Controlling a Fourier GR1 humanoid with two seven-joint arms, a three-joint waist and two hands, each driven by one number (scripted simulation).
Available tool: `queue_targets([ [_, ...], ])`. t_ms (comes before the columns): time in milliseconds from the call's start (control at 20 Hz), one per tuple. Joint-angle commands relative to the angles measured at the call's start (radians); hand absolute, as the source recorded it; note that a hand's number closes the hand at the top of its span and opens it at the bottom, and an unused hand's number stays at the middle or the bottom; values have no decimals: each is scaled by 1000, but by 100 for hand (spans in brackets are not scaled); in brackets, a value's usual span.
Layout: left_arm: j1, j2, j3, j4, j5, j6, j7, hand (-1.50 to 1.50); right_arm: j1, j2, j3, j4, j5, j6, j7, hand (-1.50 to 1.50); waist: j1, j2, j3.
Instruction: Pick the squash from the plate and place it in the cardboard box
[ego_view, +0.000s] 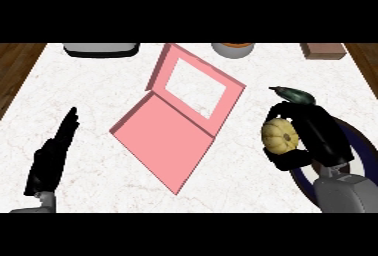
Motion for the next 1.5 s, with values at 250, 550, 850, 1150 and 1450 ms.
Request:
queue_targets([
  [250,6,1,25,-4,10,-8,-19,0,-65,148,13,-256,-261,177,73,150,2,1,0],
  [550,25,-8,13,-42,3,-25,7,0,-289,151,217,-197,-307,82,386,150,17,3,0],
  [850,15,-75,-35,-9,-67,26,-11,0,-447,152,254,-53,-339,49,512,150,11,4,0],
  [1150,-25,-21,26,39,-19,-32,-51,0,-638,152,415,262,-401,-179,592,150,27,7,-1],
  [1450,-19,-45,1,27,-58,-9,-25,0,-755,152,540,525,-497,-336,604,150,37,8,-1],
])
